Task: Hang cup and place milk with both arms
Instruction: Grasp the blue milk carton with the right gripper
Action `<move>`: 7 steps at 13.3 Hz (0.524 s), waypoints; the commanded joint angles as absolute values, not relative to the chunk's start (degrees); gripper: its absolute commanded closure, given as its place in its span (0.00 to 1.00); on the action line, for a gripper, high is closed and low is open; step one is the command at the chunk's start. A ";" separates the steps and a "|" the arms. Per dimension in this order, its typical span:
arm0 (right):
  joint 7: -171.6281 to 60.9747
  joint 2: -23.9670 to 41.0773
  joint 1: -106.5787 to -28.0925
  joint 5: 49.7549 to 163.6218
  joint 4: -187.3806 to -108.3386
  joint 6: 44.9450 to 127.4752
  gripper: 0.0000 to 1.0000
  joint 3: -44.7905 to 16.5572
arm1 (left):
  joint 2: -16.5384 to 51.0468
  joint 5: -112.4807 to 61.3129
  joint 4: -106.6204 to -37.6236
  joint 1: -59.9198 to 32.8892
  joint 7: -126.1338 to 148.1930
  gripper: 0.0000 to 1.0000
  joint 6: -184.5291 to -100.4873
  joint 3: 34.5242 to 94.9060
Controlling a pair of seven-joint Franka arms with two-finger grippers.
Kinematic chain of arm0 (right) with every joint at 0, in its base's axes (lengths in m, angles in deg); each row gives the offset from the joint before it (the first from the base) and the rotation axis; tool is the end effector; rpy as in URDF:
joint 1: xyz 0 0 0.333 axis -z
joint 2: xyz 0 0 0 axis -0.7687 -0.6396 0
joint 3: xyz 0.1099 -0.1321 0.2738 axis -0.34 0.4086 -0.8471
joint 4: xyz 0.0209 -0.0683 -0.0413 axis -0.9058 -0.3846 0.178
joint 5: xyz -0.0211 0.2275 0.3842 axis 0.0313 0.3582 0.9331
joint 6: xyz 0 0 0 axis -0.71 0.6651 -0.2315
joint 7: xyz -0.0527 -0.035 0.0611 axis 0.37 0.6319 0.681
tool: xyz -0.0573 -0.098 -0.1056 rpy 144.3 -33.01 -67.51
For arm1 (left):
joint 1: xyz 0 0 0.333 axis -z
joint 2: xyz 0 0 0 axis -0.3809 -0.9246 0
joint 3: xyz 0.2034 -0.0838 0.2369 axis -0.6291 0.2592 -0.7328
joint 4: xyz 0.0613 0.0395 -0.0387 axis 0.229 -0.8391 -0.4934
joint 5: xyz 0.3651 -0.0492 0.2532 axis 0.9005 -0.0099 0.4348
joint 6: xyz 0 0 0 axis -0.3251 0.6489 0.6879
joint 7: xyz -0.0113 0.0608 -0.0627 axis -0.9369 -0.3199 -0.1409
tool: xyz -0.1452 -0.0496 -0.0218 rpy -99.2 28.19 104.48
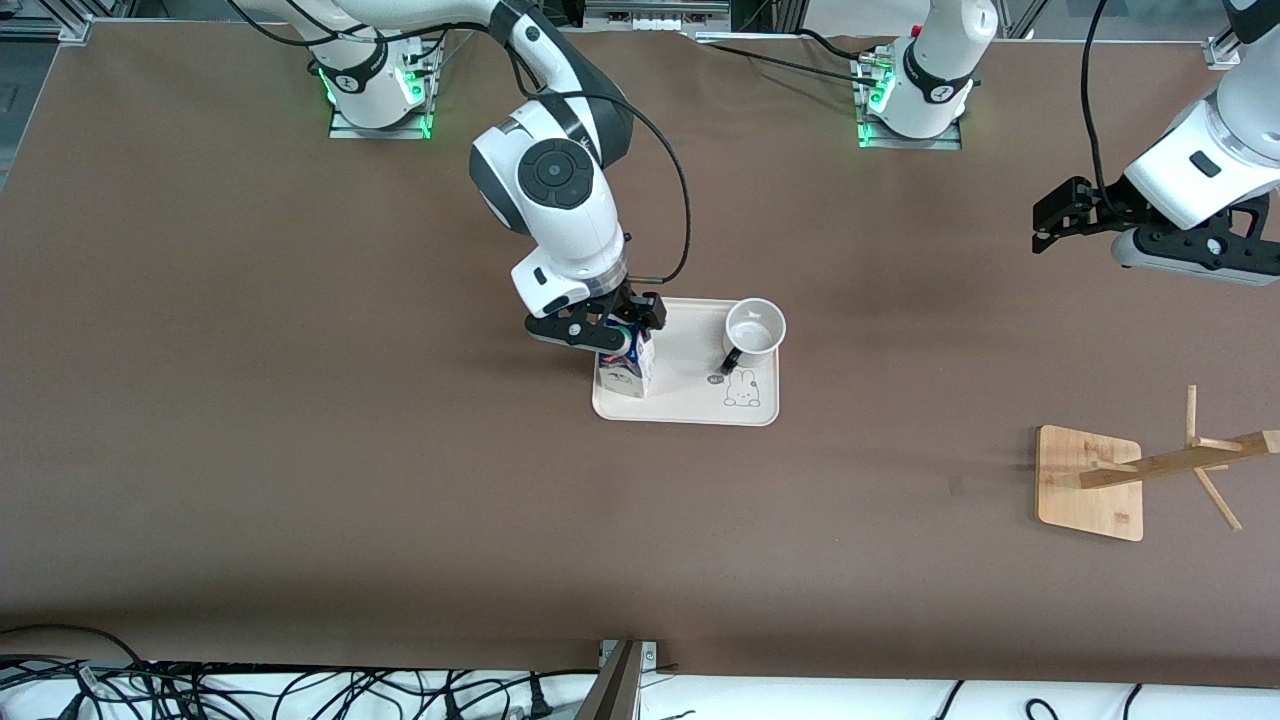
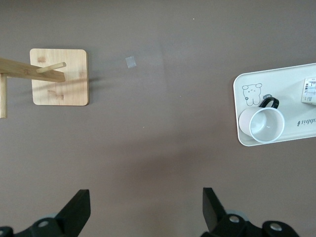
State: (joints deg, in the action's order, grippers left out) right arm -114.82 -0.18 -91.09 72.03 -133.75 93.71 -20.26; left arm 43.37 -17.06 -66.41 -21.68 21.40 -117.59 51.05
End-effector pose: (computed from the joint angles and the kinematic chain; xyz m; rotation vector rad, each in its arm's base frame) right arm 0.5787 0.5156 0.2917 -3.0137 0.3748 -0.0591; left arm 0.6048 -0.0572 0.5568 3.1242 -0.2505 -0.0372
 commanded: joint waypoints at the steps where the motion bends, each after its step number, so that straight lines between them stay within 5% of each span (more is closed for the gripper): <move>1: -115.11 -1.90 -91.72 70.64 -132.51 94.42 0.00 -19.83 | 42.61 -17.30 -64.43 -21.51 21.26 0.00 -116.22 51.05; 7: -114.85 -1.99 -91.72 70.63 -132.51 94.52 0.34 -19.83 | 42.61 -17.30 -64.43 -21.51 21.17 0.00 -116.22 51.14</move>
State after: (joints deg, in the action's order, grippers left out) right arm -114.78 -1.52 -91.09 71.38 -133.71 94.50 -20.26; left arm 43.36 -17.06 -66.41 -21.68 21.40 -117.59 51.05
